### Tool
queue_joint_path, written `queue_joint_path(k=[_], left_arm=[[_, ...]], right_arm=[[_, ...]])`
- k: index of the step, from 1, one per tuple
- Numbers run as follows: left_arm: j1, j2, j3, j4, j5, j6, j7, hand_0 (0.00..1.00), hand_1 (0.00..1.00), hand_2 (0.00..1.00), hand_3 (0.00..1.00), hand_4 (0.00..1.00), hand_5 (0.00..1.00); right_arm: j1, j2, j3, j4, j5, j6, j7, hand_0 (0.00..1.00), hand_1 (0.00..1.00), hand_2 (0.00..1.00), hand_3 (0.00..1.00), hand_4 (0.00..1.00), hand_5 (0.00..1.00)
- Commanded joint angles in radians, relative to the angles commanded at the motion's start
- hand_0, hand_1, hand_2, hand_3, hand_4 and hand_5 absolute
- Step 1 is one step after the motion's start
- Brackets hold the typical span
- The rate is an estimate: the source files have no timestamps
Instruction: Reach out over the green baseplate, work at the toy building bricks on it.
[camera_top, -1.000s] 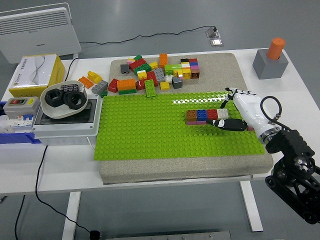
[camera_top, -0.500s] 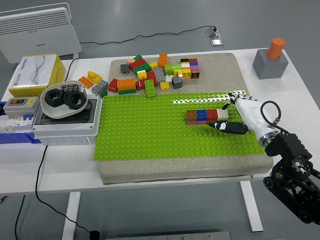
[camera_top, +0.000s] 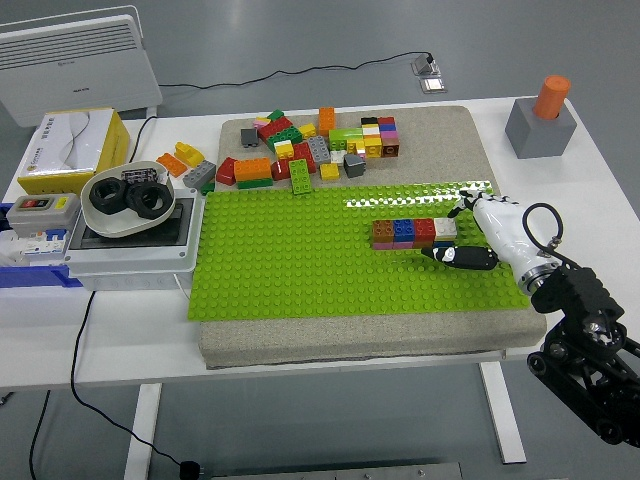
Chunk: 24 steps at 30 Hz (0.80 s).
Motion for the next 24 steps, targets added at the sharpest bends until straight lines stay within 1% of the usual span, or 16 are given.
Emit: queue_joint_path(k=[24], left_arm=[[-0.004, 0.000, 0.001, -0.001, 0.001, -0.001, 0.000, 0.783, 0.726, 0.640, 0.469, 0.664, 0.384]], right_arm=[[0.013, 0.007, -0.031, -0.035, 0.012, 0.003, -0.004, 0.868, 0.874, 0.897, 0.647, 0.981, 0.660]])
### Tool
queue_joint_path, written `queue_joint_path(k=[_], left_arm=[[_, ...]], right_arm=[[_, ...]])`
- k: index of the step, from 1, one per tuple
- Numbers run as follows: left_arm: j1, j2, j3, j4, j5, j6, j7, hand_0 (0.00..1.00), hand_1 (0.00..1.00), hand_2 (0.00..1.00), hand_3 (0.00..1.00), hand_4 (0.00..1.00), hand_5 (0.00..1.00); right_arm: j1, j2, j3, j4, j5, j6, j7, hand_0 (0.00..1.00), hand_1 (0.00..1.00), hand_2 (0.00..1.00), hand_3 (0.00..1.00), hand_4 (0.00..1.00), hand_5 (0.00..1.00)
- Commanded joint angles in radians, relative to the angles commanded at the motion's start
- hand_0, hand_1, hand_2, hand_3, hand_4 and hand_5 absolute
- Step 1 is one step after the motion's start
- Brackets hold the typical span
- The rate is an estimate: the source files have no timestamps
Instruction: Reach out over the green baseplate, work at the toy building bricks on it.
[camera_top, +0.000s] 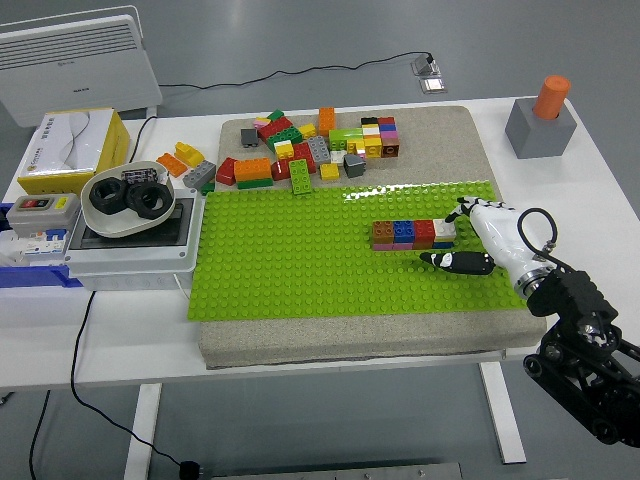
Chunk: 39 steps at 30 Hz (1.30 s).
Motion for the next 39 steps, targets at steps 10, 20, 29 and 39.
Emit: queue_joint_path(k=[10, 20, 29, 39], left_arm=[[0.001, 0.001, 0.001, 0.000, -0.001, 0.000, 0.000, 0.784, 0.726, 0.640, 0.468, 0.663, 0.385], [0.001, 0.003, 0.003, 0.001, 0.001, 0.001, 0.000, 0.783, 0.725, 0.639, 0.468, 0.663, 0.385], [0.001, 0.003, 0.003, 0.000, -0.002, 0.002, 0.000, 0.783, 0.726, 0.639, 0.468, 0.662, 0.384], [0.000, 0.003, 0.002, 0.000, -0.004, 0.002, 0.000, 0.783, 0.726, 0.638, 0.468, 0.661, 0.381]], right_arm=[[-0.001, -0.001, 0.001, 0.005, 0.010, -0.005, 0.003, 0.868, 0.873, 0.899, 0.646, 0.979, 0.657], [0.003, -0.009, 0.023, 0.018, 0.078, -0.042, 0.039, 0.867, 0.874, 0.899, 0.650, 0.978, 0.656], [0.004, -0.013, 0.018, 0.032, 0.095, -0.047, 0.044, 0.867, 0.873, 0.900, 0.714, 0.973, 0.646], [-0.011, -0.001, 0.013, 0.020, 0.087, -0.041, 0.040, 0.867, 0.876, 0.900, 0.699, 0.972, 0.645]])
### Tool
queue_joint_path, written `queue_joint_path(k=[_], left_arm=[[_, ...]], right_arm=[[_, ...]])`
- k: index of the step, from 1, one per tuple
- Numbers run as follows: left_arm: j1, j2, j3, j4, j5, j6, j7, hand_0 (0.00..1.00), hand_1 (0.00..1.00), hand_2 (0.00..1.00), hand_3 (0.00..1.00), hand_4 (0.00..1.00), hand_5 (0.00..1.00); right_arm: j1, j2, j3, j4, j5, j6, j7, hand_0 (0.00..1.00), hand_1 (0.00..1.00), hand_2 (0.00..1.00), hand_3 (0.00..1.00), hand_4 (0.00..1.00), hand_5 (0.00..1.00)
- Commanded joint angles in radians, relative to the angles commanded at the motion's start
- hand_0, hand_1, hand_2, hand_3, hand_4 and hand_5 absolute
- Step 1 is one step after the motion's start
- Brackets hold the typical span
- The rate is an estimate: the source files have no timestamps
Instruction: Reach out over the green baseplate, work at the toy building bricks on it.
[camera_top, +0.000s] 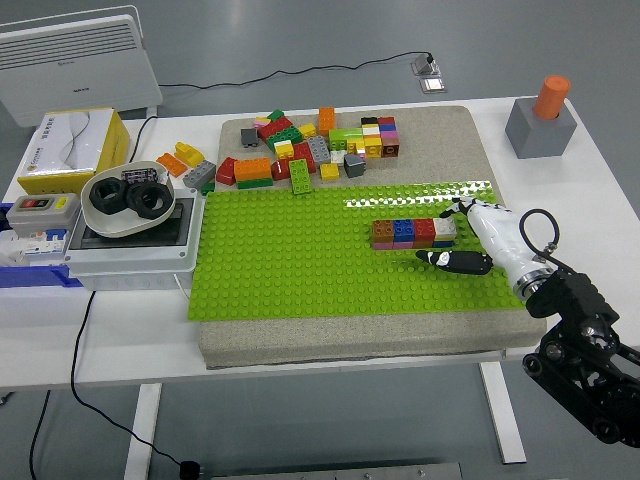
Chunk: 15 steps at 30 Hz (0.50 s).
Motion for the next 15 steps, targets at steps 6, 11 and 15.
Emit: queue_joint_path(k=[6, 11, 15], left_arm=[[0.001, 0.000, -0.001, 0.001, 0.001, -0.001, 0.000, 0.783, 0.726, 0.638, 0.468, 0.663, 0.381], [0.003, -0.002, 0.000, 0.002, 0.002, 0.000, 0.001, 0.783, 0.726, 0.638, 0.468, 0.663, 0.381], [0.002, -0.002, 0.009, 0.001, 0.000, 0.002, 0.004, 0.782, 0.725, 0.637, 0.466, 0.662, 0.381]], right_arm=[[-0.048, 0.000, 0.068, 0.049, 0.042, -0.041, 0.034, 0.868, 0.875, 0.900, 0.698, 0.972, 0.646], [-0.106, 0.009, 0.133, 0.059, 0.143, -0.093, 0.098, 0.867, 0.867, 0.893, 0.702, 0.969, 0.637], [-0.160, 0.011, 0.208, 0.082, 0.223, -0.118, 0.138, 0.834, 0.794, 0.836, 0.700, 0.959, 0.583]])
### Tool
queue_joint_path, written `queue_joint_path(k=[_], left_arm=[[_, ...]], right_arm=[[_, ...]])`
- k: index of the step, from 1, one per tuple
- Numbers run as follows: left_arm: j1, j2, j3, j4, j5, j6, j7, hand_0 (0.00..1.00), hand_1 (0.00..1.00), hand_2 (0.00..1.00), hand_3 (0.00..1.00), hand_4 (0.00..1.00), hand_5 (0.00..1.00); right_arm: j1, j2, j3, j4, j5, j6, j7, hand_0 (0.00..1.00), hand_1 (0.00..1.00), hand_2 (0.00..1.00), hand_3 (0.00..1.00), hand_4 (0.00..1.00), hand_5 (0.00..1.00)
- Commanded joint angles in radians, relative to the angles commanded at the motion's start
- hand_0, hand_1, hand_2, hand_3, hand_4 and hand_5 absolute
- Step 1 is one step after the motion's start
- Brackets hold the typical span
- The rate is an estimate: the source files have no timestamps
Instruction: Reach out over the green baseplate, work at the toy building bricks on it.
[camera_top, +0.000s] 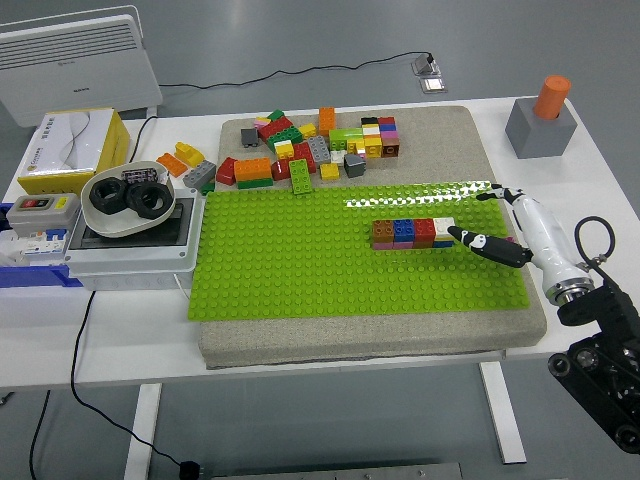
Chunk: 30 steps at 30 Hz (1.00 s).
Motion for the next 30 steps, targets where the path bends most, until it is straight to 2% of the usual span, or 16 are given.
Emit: queue_joint_path(k=[3, 4, 9, 10, 19, 30], left_arm=[[-0.004, 0.002, 0.012, -0.001, -0.004, -0.002, 0.003, 0.782, 0.725, 0.637, 0.466, 0.662, 0.381], [-0.005, 0.003, 0.016, -0.002, -0.006, -0.002, 0.003, 0.783, 0.726, 0.638, 0.473, 0.660, 0.381], [-0.017, 0.008, 0.033, -0.002, -0.002, -0.010, 0.010, 0.783, 0.726, 0.638, 0.473, 0.660, 0.381], [-0.020, 0.010, 0.039, -0.002, -0.002, -0.013, 0.011, 0.783, 0.726, 0.642, 0.481, 0.659, 0.382], [-0.034, 0.014, 0.071, -0.008, -0.020, -0.019, 0.016, 0.783, 0.727, 0.643, 0.485, 0.658, 0.382], [-0.029, -0.001, 0.168, -0.037, -0.136, -0.034, 0.026, 0.784, 0.728, 0.656, 0.499, 0.658, 0.381]], right_arm=[[-0.040, -0.011, 0.067, 0.038, 0.039, -0.002, 0.020, 0.834, 0.794, 0.836, 0.700, 0.959, 0.583], [-0.049, -0.014, 0.089, 0.047, 0.046, -0.001, 0.024, 0.771, 0.728, 0.748, 0.691, 0.944, 0.507], [-0.074, -0.024, 0.172, 0.068, 0.070, -0.001, 0.035, 0.771, 0.728, 0.748, 0.691, 0.944, 0.507], [-0.076, -0.025, 0.182, 0.071, 0.073, -0.001, 0.036, 0.721, 0.645, 0.627, 0.684, 0.925, 0.398], [-0.088, -0.025, 0.203, 0.087, 0.084, -0.002, 0.045, 0.707, 0.641, 0.624, 0.686, 0.919, 0.391], [-0.101, -0.045, 0.245, 0.122, 0.067, -0.004, 0.049, 0.706, 0.641, 0.651, 0.686, 0.923, 0.408]])
